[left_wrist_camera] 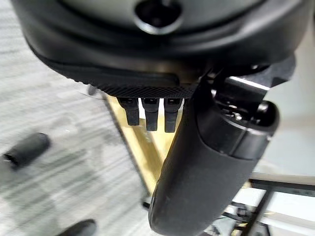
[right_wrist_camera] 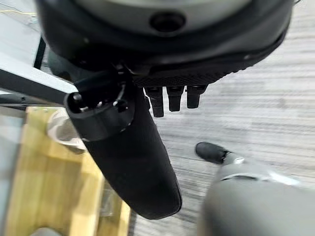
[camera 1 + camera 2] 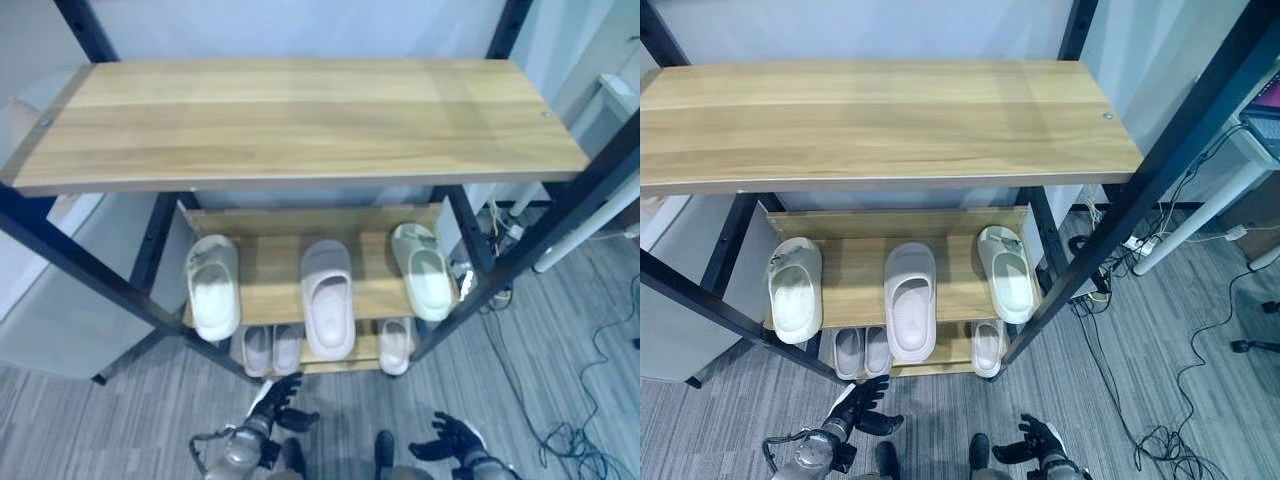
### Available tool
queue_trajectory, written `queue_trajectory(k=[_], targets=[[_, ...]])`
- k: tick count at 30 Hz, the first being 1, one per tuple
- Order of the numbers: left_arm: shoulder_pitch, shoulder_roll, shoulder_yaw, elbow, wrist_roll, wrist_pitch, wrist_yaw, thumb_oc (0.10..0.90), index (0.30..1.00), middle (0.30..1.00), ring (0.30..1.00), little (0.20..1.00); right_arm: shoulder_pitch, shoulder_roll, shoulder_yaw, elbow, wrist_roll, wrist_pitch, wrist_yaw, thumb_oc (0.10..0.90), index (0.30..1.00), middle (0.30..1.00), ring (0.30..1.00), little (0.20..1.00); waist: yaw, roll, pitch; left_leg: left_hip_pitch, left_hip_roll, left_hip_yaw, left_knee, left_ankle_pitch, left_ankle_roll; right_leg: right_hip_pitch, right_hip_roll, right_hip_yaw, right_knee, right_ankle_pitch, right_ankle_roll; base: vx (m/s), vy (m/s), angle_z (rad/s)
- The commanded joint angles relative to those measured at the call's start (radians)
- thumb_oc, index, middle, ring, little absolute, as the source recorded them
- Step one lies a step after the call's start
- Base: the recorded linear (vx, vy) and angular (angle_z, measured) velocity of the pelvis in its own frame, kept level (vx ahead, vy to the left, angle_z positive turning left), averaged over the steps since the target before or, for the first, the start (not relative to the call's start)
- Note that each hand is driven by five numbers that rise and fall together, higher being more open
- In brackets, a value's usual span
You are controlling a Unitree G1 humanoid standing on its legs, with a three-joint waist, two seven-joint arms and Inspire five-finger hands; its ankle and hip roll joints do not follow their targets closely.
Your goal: Arrange the slippers neatly on the shoe rack.
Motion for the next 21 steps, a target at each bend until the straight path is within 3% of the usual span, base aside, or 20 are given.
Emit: queue_trajectory(k=[1, 2, 6, 15, 21], targets=[[-0.026, 0.047, 0.043, -0.141, -0.022, -0.075, -0.029, 0.8, 0.9, 0.9, 0.9, 0.9, -0.014, -0.046, -0.023, -0.05, 0.007, -0.036, -0.018, 0.8, 0.9, 0.9, 0.9, 0.9, 0.009, -0.004, -0.03, -0.073, -0.037, -0.08, 0.013, 0.011, -0.018, 0.08, 0.008, -0.048, 0.098, -0.193, 0.042, -0.04, -0.023, 0.25], [0.0, 0.071, 0.063, -0.232, -0.031, -0.079, -0.046, 0.8, 0.9, 0.9, 0.9, 0.9, -0.005, -0.051, -0.041, -0.053, 0.007, -0.036, -0.019, 0.8, 0.9, 0.9, 0.9, 0.9, 0.013, 0.002, -0.027, -0.074, -0.036, -0.088, 0.012, 0.017, -0.021, 0.087, 0.011, -0.057, 0.096, -0.197, 0.039, -0.04, -0.023, 0.29], [0.051, 0.1, 0.11, -0.349, -0.048, -0.084, -0.064, 0.8, 0.9, 0.9, 0.9, 0.9, 0.01, -0.053, -0.061, -0.077, 0.014, -0.038, -0.016, 0.8, 0.9, 0.9, 0.9, 0.9, 0.019, 0.007, -0.022, -0.073, -0.033, -0.103, 0.011, 0.026, -0.028, 0.107, 0.016, -0.074, 0.085, -0.2, 0.033, -0.03, -0.018, 0.21], [0.08, 0.096, 0.153, -0.395, -0.068, -0.088, -0.062, 0.8, 0.9, 0.9, 0.9, 0.9, 0.03, -0.053, -0.062, -0.097, 0.017, -0.036, -0.01, 0.8, 0.9, 0.9, 0.9, 0.9, 0.025, 0.008, -0.029, -0.059, -0.028, -0.116, 0.004, 0.034, -0.037, 0.143, 0.022, -0.097, 0.061, -0.199, 0.028, 0.0, -0.003, 0.1], [0.093, 0.102, 0.18, -0.53, -0.187, -0.104, -0.104, 0.8, 0.9, 0.9, 0.9, 0.9, 0.045, -0.052, -0.062, -0.089, 0.02, -0.034, 0.001, 0.8, 0.9, 0.9, 0.9, 0.9, 0.024, 0.004, -0.04, -0.044, -0.027, -0.121, -0.001, 0.028, -0.037, 0.156, 0.022, -0.1, 0.057, -0.197, 0.028, 0.0, 0.001, 0.1]])
